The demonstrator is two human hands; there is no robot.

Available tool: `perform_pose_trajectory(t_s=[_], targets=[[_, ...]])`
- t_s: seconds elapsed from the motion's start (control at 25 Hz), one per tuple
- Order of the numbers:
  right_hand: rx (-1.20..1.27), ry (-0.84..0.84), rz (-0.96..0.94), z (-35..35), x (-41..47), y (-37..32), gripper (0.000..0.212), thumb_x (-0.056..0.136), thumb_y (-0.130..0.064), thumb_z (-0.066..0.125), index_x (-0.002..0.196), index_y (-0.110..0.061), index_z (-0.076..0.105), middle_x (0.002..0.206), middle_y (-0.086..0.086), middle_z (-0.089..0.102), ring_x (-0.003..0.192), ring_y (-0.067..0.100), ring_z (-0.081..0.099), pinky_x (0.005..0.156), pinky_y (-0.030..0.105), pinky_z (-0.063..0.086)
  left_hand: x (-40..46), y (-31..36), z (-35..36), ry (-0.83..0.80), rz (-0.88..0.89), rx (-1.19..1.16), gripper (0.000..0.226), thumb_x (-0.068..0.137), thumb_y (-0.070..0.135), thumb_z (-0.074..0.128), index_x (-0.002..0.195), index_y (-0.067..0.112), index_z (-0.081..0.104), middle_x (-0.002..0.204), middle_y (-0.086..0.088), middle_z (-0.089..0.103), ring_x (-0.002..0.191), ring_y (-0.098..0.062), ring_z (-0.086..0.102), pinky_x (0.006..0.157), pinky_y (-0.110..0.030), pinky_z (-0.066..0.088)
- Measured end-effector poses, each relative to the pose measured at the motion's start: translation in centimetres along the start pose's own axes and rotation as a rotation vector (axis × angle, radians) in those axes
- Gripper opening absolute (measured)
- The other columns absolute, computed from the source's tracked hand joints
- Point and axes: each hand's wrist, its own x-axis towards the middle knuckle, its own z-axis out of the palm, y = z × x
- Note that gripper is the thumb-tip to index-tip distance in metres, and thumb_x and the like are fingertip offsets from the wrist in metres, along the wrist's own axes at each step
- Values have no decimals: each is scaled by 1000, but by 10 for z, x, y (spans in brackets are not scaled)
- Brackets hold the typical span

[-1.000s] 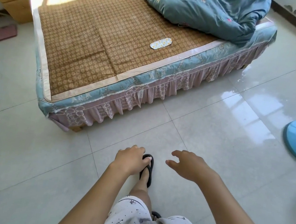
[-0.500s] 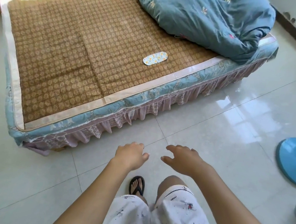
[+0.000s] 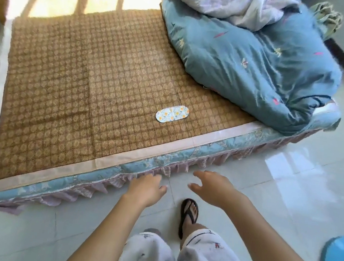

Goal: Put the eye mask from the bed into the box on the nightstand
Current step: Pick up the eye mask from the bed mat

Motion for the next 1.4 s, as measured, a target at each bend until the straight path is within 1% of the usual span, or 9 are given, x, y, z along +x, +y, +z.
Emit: perform_pose_trajectory(t_s=[0.24,0.6,0.76,0.88,1.08,1.12,1.2,1.28,1.4], targets=[[58,-12,-138,-70,98,34,44,97,-36,43,138,-21,44,140,7,52,126,26,50,100,38,43,94,25,-61,35,-22,5,38,93,41,38,116,14,53,123,-14,59,114,-32,55,93,-43,42],[12,-101,-96,-86,286,55,42,99,-33,39,138,-17,43,139,10,51,124,29,50,100,39,44,277,-19,-102,-2,-68,-18,37,96,37,36,116,9,50,118,-14,59,107,-33,58,87,-42,49],[-82,-129,-151,-58,384,73,51,99,-28,37,148,-23,23,158,7,21,144,26,24,114,45,29,374,-26,-69,33,-191,-255,43,96,35,39,133,14,42,130,-12,53,116,-30,53,91,-44,47],[-222,-178,-186,-29,440,86,61,99,-26,36,152,-25,5,162,5,-3,149,23,1,119,47,13,428,-31,-45,205,-386,-437,47,93,30,46,135,11,38,132,-14,47,116,-32,50,92,-43,45],[-326,-227,-206,9,471,95,73,96,-24,40,151,-27,-8,159,5,-22,147,25,-16,119,51,2,461,-50,-21,402,-430,-352,62,83,28,61,137,13,35,137,-16,38,122,-31,40,100,-40,39],[-323,-232,-203,12,471,95,73,96,-22,39,151,-27,-9,158,6,-23,147,26,-17,118,51,2,464,-52,-21,460,-454,-450,63,81,24,65,136,11,37,134,-17,40,121,-32,42,101,-38,38],[-319,-230,-199,14,470,95,74,95,-21,39,151,-27,-9,158,6,-24,147,26,-17,118,52,3,466,-53,-27,545,-555,-833,60,79,12,68,132,4,42,124,-19,49,110,-31,52,94,-35,41],[-308,-236,-195,12,469,94,74,96,-21,40,151,-27,-9,158,6,-23,147,26,-16,118,51,4,468,-54,-35,518,-609,-1092,45,81,9,67,122,0,53,108,-20,64,91,-29,61,78,-32,45],[-295,-238,-193,2,469,92,73,96,-23,40,151,-26,-7,159,5,-20,148,24,-13,119,49,5,466,-58,-41,504,-567,-1057,21,86,14,61,101,1,68,101,-19,68,86,-24,59,72,-25,40]])
